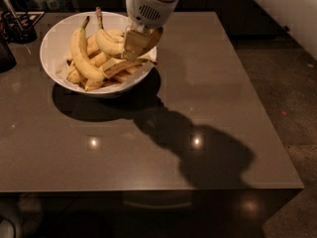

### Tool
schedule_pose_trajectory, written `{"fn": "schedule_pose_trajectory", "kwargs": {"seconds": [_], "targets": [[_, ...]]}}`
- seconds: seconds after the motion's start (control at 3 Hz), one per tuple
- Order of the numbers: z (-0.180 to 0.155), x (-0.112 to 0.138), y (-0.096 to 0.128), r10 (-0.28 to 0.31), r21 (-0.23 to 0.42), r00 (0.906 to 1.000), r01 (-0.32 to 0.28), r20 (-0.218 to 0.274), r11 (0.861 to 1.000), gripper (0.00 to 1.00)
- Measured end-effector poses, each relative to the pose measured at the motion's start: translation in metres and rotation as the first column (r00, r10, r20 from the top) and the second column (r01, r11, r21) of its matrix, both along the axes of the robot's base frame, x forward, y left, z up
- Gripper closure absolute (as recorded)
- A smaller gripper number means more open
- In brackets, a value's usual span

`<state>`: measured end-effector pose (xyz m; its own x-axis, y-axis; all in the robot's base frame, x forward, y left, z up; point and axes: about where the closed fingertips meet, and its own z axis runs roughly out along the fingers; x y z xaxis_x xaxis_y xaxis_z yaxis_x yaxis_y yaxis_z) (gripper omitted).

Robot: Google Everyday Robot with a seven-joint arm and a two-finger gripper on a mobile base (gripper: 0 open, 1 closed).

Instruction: Pick banana from white bowl

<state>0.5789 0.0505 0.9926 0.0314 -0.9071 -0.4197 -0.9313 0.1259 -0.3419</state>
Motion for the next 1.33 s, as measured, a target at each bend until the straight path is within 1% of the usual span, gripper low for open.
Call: {"fn": "schedule_pose_trajectory", "kwargs": {"seconds": [0.67, 1.0, 1.33], "targets": [[0.016, -0.048, -0.046, 0.022, 0.057, 0.9997, -0.021, -0.013, 0.998, 1.0], [0.021, -0.072, -0.066, 0.028, 0.093, 0.9994, -0.026, -0.021, 0.995, 1.0], [0.021, -0.092, -0.08, 0.021, 0.128, 0.9995, -0.018, -0.022, 0.992, 1.0]]}}
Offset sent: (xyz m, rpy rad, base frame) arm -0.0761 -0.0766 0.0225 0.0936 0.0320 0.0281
